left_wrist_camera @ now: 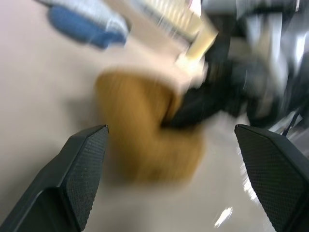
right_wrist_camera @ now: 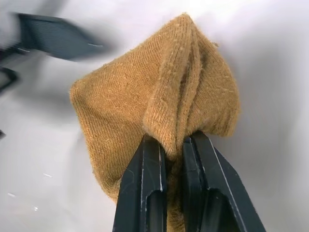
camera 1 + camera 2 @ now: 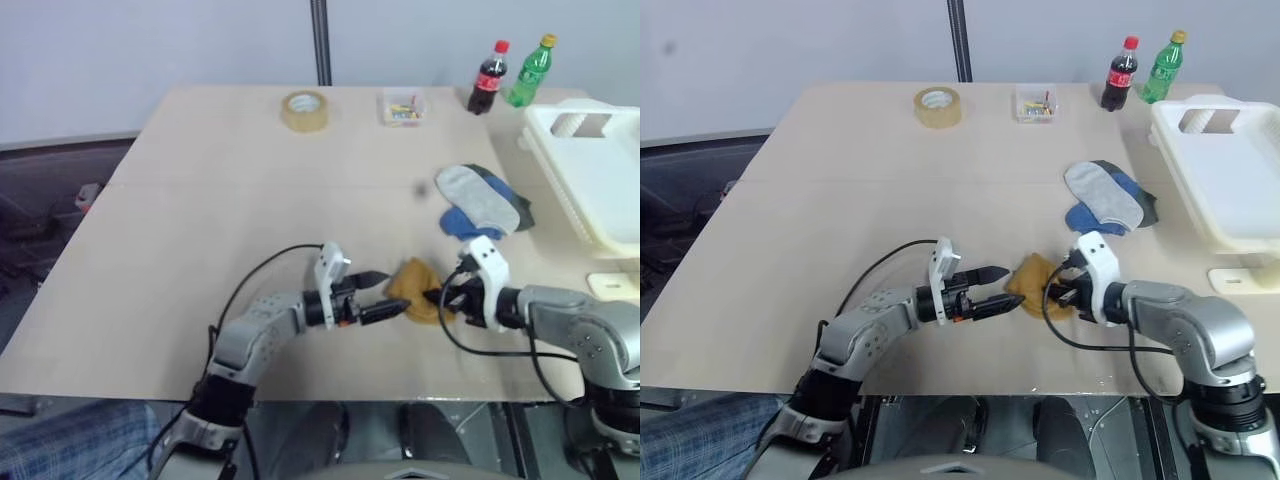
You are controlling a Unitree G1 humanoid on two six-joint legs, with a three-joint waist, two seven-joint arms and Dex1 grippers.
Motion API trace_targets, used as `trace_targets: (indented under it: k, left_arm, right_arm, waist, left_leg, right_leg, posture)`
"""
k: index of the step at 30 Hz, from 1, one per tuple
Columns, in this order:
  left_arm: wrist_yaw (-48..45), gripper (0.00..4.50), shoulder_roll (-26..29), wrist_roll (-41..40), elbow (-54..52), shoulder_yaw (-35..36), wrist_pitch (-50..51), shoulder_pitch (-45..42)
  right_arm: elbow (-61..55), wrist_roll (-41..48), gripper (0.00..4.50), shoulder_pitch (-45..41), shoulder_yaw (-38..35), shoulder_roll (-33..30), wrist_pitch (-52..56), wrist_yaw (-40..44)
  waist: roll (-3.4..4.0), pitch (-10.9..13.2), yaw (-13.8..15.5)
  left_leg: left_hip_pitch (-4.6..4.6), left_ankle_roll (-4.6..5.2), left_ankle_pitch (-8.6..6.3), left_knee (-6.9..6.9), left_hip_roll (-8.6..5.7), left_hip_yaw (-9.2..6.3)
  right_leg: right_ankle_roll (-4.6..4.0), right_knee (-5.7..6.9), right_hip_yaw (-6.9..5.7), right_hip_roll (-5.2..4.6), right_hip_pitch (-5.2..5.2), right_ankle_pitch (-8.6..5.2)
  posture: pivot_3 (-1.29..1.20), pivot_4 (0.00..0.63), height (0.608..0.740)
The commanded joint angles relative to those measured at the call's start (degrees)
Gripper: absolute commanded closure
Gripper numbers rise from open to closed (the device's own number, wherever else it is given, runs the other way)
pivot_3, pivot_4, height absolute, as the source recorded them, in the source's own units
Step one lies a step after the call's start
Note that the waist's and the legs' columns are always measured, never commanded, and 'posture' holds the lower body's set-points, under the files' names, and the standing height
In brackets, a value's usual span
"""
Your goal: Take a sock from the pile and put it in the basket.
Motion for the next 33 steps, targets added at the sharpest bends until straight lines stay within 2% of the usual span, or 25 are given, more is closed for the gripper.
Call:
trace_targets:
  k: [1, 4, 8, 12, 18, 21, 27, 33]
  left_arm:
    - [-2.3, 0.0, 4.6, 7.1, -4.5, -2.5, -8.4, 0.8]
    - [-3.0, 0.0, 7.6, 10.8, -5.3, -3.9, -12.1, 1.4]
    - [-2.9, 0.0, 8.1, 11.8, -6.9, -3.5, -14.2, 0.8]
    - [-2.5, 0.0, 6.8, 9.5, -9.8, -2.4, -13.9, 0.2]
    - [-1.5, 0.0, 5.1, 8.6, -12.3, -1.9, -13.1, -1.6]
    - [-1.1, 0.0, 4.9, 9.1, -12.3, -2.1, -13.3, -2.3]
    - [0.7, 0.0, 2.4, 6.3, -12.8, -0.2, -12.8, -3.6]
    - [2.3, 0.0, 0.2, 3.7, -13.2, 1.6, -11.4, -5.6]
  right_arm:
    - [3.9, -1.6, 4.49, -1.5, -2.2, -5.9, -3.5, 3.5]
    - [6.8, -1.7, 4.49, -3.3, -2.5, -9.8, -5.7, 6.6]
    - [10.5, -0.7, 4.49, -9.1, -3.6, -14.7, -7.6, 11.8]
    - [19.0, -1.8, 4.49, -18.6, -5.0, -19.2, -9.9, 15.4]
    - [39.6, -8.6, 4.49, -29.8, -0.7, -26.6, -18.1, 23.2]
    - [52.3, -13.2, 4.49, -36.8, 1.3, -27.6, -22.5, 25.4]
    - [78.9, -22.6, 4.49, -47.7, 2.3, -27.3, -34.2, 22.9]
    - [89.8, -27.0, 4.49, -49.5, 1.5, -26.8, -39.8, 20.2]
  waist:
    - [0.01, 0.0, -0.1]
    - [0.06, 0.0, -0.3]
    - [0.17, 0.1, -0.4]
    - [0.36, 0.3, -0.3]
    - [0.39, 0.4, -0.2]
    - [0.4, 0.4, -0.3]
    - [0.55, 0.5, -0.4]
    - [0.57, 0.6, -0.3]
  left_leg:
    - [-0.02, 0.0, 0.0, 0.0, 0.0, -0.01]
    - [-0.09, -0.01, 0.0, -0.03, 0.0, -0.03]
    - [-0.32, 0.0, 0.01, 0.01, 0.0, 0.0]
    - [-0.45, 0.0, 0.02, 0.02, 0.01, -0.06]
    - [-0.56, 0.0, 0.01, 0.03, -0.03, -0.13]
    - [-0.56, 0.01, 0.01, 0.04, -0.03, -0.04]
    - [-0.54, 0.0, 0.02, 0.01, -0.03, 0.03]
    - [-0.58, 0.0, 0.02, 0.01, -0.04, 0.05]
  right_leg:
    - [0.0, 0.0, -0.01, 0.0, -0.02, 0.0]
    - [-0.01, 0.0, -0.04, 0.0, -0.1, 0.0]
    - [0.01, 0.01, 0.0, -0.01, -0.33, 0.01]
    - [0.0, 0.02, -0.07, 0.0, -0.42, 0.0]
    - [0.0, -0.08, -0.22, -0.06, -0.42, 0.0]
    - [0.0, -0.06, -0.14, -0.07, -0.43, 0.0]
    - [0.0, -0.02, -0.08, -0.05, -0.47, 0.0]
    - [0.0, -0.03, -0.07, -0.05, -0.49, 0.0]
  posture:
    - [0.0, 0.15, 0.739]
    - [0.0, 0.15, 0.739]
    - [0.0, 0.15, 0.739]
    - [0.0, 0.15, 0.739]
    - [0.0, 0.15, 0.739]
    - [0.0, 0.15, 0.739]
    - [0.0, 0.15, 0.739]
    - [0.0, 0.15, 0.739]
